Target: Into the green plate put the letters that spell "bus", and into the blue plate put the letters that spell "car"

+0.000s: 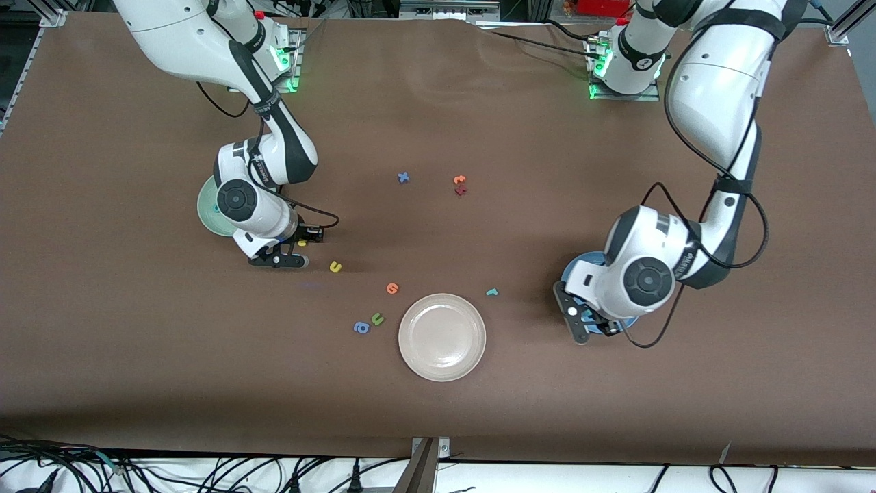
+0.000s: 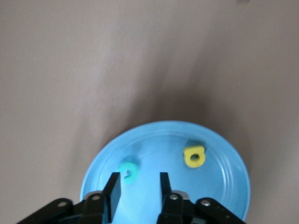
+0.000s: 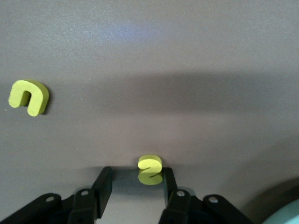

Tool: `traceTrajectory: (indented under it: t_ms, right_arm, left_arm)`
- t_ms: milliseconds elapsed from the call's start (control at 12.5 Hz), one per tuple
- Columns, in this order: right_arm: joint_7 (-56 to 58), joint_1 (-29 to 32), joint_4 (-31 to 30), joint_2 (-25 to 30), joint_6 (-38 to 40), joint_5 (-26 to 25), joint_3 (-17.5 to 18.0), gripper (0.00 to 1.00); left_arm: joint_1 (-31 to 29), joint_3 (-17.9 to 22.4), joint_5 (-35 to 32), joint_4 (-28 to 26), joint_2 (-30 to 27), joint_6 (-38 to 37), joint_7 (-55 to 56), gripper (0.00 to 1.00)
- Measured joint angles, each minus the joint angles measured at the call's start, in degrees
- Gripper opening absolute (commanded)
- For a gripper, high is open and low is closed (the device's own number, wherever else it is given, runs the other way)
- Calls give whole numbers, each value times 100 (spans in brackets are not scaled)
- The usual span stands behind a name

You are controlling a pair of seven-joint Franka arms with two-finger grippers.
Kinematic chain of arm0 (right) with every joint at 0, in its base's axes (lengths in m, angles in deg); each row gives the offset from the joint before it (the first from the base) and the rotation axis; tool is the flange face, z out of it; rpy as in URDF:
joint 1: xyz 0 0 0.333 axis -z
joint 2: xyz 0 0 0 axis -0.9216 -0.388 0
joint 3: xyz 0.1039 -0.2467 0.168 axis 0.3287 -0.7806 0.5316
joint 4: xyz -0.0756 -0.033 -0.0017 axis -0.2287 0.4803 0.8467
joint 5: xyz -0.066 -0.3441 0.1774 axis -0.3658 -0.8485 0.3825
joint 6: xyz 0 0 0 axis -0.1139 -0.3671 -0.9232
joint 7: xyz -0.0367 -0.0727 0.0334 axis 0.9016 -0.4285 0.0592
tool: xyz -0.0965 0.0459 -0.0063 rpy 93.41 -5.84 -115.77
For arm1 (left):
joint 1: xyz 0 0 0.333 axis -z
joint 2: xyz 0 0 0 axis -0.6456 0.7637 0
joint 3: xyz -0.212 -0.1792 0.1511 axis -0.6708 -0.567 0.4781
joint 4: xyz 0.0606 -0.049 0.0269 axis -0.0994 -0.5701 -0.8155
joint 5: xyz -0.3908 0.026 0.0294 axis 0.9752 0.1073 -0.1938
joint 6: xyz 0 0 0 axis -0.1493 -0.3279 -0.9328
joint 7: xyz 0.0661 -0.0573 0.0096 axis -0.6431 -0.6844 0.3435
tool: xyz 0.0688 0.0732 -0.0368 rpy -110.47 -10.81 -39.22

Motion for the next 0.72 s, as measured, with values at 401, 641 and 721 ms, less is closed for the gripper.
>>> traceTrajectory:
  t_ms: [401, 641, 721]
  right_arm:
    - [495, 12, 7, -1, -102, -3, -31, 53]
    - [620, 28, 7, -5, -131, -3, -43, 41]
    - [635, 29, 7, -6, -140, -3, -47, 34]
  left_arm:
    - [182, -495, 45, 13, 0, 1, 1263, 100]
    - [479, -710, 60, 21, 1, 20, 2856, 100]
    - [646, -713, 118, 18, 10, 104, 3325, 100]
